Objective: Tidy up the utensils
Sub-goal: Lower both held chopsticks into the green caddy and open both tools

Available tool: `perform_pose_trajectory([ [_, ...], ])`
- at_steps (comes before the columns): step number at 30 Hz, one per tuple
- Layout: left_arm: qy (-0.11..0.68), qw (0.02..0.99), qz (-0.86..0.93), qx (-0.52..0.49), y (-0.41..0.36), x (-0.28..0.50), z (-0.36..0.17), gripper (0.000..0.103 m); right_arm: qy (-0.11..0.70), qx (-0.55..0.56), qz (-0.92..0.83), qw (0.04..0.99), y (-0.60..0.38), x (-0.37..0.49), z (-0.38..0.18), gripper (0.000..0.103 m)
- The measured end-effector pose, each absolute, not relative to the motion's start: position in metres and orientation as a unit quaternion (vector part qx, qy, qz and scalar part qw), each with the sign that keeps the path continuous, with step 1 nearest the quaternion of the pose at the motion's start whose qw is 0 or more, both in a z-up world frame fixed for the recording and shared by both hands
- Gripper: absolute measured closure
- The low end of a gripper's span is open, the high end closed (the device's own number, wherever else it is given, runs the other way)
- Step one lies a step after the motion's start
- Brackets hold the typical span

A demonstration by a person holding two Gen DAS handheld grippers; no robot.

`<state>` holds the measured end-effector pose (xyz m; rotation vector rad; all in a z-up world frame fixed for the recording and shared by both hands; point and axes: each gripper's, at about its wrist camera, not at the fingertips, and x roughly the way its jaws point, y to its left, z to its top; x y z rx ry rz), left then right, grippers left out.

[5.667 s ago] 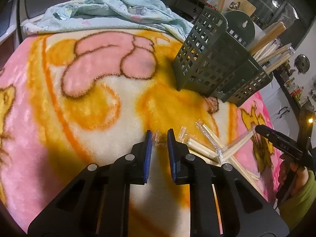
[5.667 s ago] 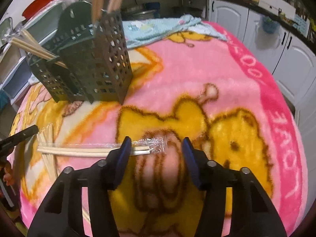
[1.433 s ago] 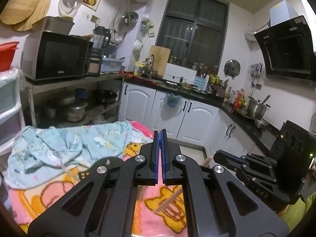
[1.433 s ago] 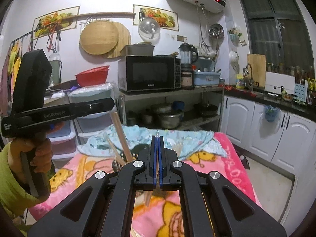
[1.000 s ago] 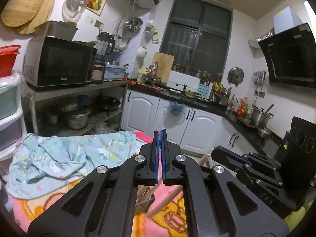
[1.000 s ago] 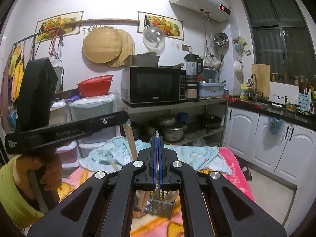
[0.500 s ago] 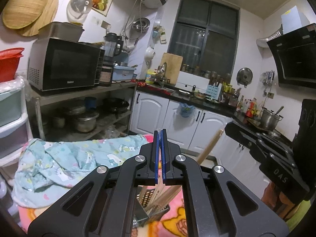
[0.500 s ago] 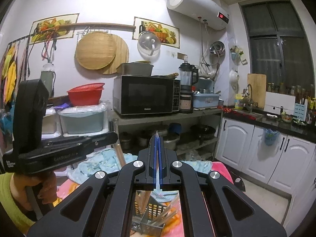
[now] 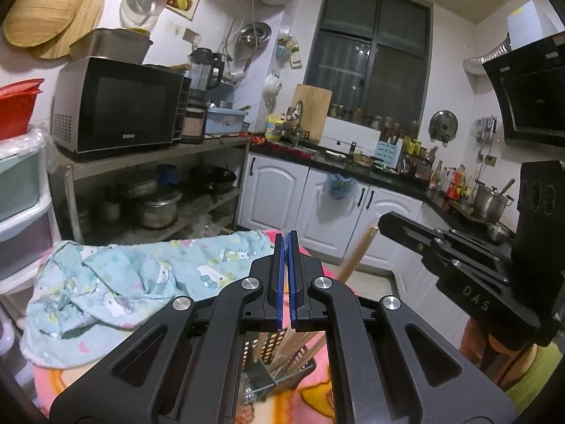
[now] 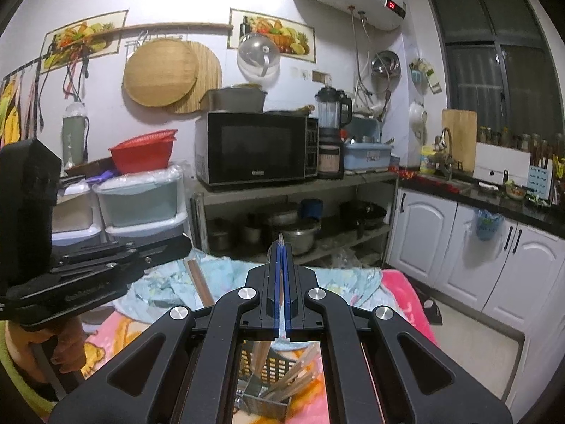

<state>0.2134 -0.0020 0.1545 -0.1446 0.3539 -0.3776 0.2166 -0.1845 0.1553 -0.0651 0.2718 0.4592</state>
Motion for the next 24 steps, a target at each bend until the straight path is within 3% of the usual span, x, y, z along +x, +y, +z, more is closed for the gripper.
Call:
perform_pose_trajectory([
  [17, 0.231, 0.954, -0.169, -0.092, 0.006, 0.223, 0.109, 0.1, 0.201, -0.027, 0.217, 0.955, -0.177, 0.233, 0.101, 0.1],
  [18, 0.232, 0.954, -0.165, -0.092, 0.008, 0.222, 0.108, 0.099, 0.206, -0.024, 0.217, 0.954, -0.178, 0.234, 0.098, 0.098],
  [21, 0.237, 0.956, -0.15, -0.085, 0.009, 0.219, 0.106, 0.084, 0.209, -0.018, 0.211, 0.955, -0.181, 0.232, 0.09, 0.073],
  [24, 0.231, 0.96, -0.139, -0.072, 0.008, 0.211, 0.106, 0.074, 0.207, -0.009, 0.206, 0.956, -0.187, 0.228, 0.087, 0.064],
])
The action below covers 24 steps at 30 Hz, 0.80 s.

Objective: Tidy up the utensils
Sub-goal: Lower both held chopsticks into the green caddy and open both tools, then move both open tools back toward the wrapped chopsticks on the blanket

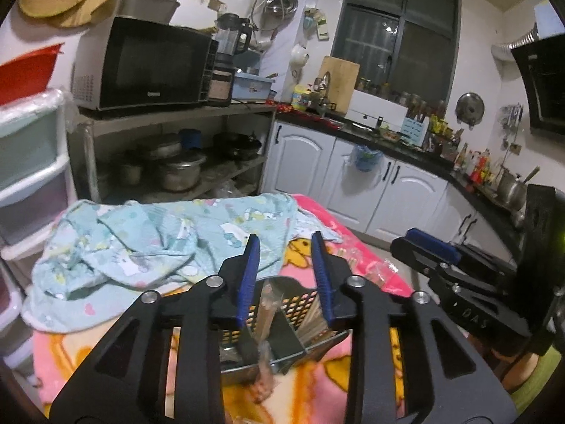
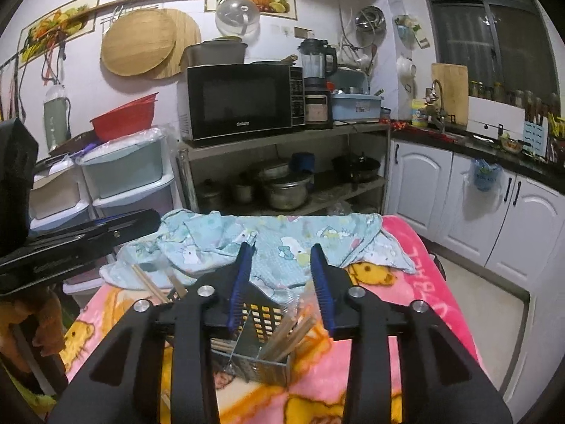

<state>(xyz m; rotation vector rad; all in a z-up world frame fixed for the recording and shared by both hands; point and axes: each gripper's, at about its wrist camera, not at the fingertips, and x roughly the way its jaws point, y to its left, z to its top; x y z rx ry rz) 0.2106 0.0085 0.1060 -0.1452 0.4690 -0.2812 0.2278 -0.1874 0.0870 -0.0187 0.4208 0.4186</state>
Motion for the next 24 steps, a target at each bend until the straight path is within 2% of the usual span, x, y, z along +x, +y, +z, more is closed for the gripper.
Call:
perform_pose_trajectory([
  [1, 0.23, 0.961, -0.137, -0.072, 0.009, 0.207, 0.106, 0.066, 0.205, -0.006, 0.204, 0.957, -0.19, 0.225, 0.086, 0.056],
  [4, 0.218, 0.964, -0.131, -0.073, 0.011, 0.196, 0.109, 0.057, 0.192, -0.001, 0.2, 0.961, -0.196, 0.216, 0.089, 0.048],
  [6, 0.21, 0.967, -0.127, -0.072, 0.011, 0.19, 0.113, 0.043, 0.184, -0.005, 0.191, 0.964, -0.2, 0.208, 0.09, 0.042],
  [8, 0.203, 0.969, -0.119, -0.071, 0.013, 0.182, 0.117, 0.017, 0.179, -0.003, 0.191, 0.965, -0.205, 0.201, 0.092, 0.038],
  [10, 0.198, 0.97, -0.118, -0.071, 0.014, 0.178, 0.12, 0.011, 0.175, 0.003, 0.186, 0.967, -0.211, 0.194, 0.093, 0.032],
  [13, 0.193, 0.972, -0.111, -0.071, 0.016, 0.169, 0.123, 0.011, 0.171, 0.013, 0.182, 0.968, -0.221, 0.184, 0.094, 0.027],
  [24, 0.192, 0.974, -0.102, -0.065, 0.017, 0.14, 0.117, 0.011, 0.176, 0.012, 0.17, 0.97, -0.243, 0.155, 0.09, 0.022],
])
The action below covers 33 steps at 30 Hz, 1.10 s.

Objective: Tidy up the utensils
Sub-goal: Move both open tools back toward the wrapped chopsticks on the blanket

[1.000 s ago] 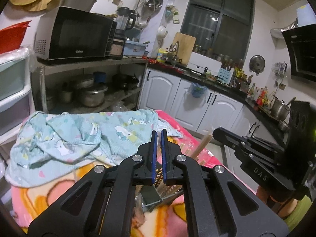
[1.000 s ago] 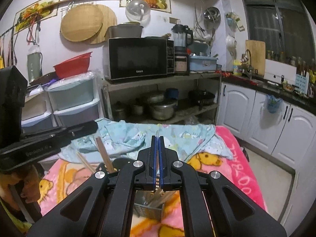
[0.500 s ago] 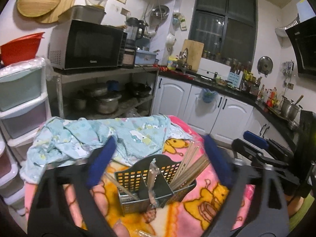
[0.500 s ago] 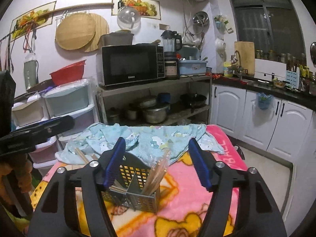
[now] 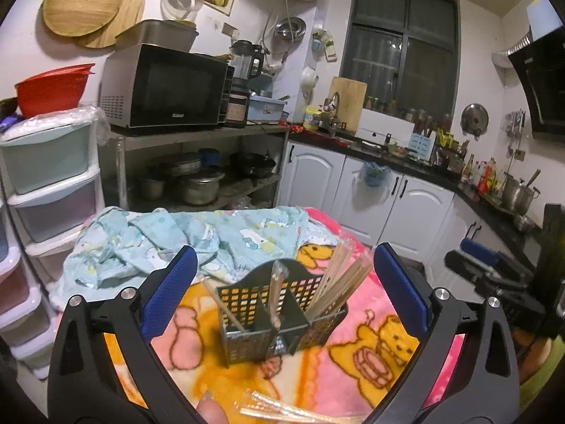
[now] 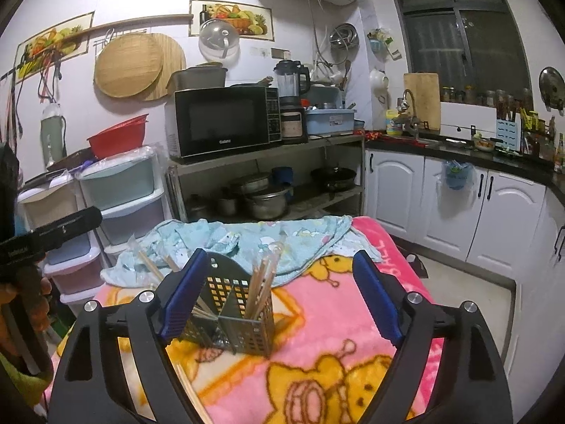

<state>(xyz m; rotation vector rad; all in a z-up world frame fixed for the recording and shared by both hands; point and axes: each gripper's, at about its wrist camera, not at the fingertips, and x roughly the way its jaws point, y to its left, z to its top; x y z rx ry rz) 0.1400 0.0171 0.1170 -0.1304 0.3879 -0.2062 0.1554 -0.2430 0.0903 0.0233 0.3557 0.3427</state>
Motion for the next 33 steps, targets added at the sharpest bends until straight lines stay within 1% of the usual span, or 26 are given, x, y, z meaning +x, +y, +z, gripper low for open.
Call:
perform_pose_trajectory([
  [17, 0.222, 0.97, -0.073, -0.075, 0.029, 0.115, 0.089, 0.011, 0.195, 0.01, 0.173, 0.965, -0.251, 0.134, 0.075, 0.019],
  [33, 0.291, 0.952, -0.051, -0.082, 0.039, 0.109, 0.032, 0.011, 0.261, -0.025, 0.192, 0.946, -0.241, 0.118, 0.03, 0.018],
])
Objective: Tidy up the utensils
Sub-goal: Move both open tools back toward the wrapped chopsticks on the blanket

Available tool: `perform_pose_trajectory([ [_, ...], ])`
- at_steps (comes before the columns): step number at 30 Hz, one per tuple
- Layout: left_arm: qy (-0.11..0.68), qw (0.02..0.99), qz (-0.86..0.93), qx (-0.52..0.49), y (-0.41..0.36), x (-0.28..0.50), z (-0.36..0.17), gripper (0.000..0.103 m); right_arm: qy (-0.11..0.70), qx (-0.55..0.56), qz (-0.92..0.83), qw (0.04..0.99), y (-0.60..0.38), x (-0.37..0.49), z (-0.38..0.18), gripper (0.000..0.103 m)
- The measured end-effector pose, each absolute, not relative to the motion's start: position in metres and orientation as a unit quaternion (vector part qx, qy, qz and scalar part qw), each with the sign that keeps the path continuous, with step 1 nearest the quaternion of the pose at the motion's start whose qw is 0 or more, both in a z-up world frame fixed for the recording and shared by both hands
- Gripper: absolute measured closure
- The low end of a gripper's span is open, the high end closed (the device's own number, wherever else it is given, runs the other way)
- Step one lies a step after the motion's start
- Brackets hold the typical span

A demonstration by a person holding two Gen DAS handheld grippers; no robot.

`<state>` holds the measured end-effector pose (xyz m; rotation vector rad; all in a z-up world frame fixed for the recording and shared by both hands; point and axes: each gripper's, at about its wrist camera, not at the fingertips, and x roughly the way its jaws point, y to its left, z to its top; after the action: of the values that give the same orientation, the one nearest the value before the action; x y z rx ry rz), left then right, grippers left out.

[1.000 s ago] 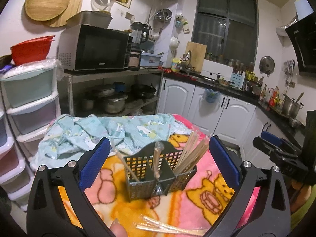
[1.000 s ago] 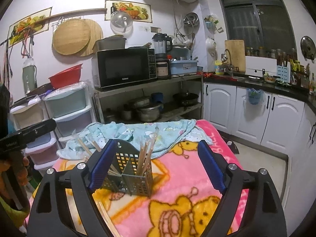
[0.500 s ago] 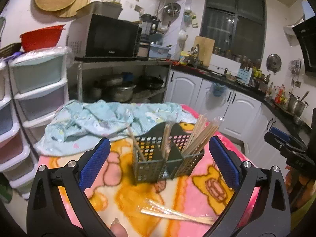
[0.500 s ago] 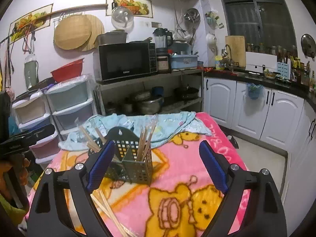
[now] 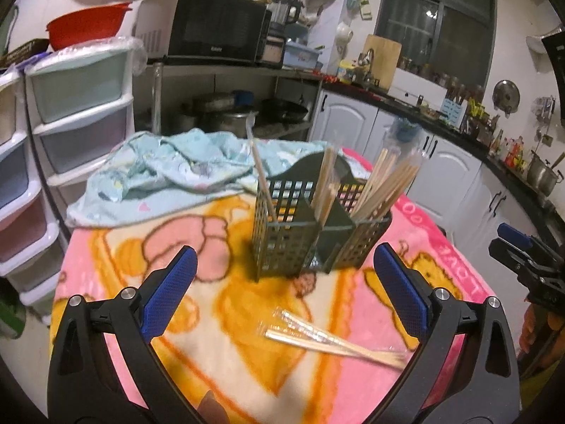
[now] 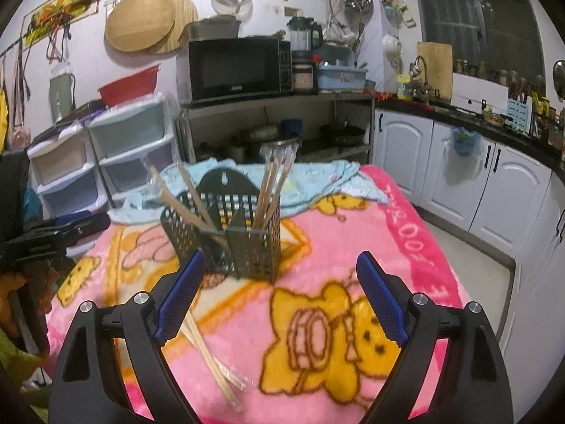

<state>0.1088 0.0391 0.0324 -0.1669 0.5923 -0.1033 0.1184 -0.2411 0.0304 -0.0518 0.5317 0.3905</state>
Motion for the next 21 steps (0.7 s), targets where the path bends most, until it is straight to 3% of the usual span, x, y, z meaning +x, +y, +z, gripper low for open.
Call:
perform_pose_trajectory([
  [17, 0.354, 0.929, -0.045, -0.102, 0.051, 0.107, -0.022, 0.011, 0.322, -0.051, 0.234, 0.916, -0.216, 0.105, -0.013, 0.018],
  [18, 0.359, 0.927, -0.045, -0.101, 0.05, 0.107, -0.027, 0.012, 0.326, -0.054, 0.237, 0.914, -0.213, 0.105, -0.016, 0.019],
  [21, 0.38, 0.918, -0.046, -0.104, 0.05, 0.109, -0.043, 0.028, 0.338, -0.059, 0.248, 0.906, -0.207, 0.105, -0.024, 0.024],
])
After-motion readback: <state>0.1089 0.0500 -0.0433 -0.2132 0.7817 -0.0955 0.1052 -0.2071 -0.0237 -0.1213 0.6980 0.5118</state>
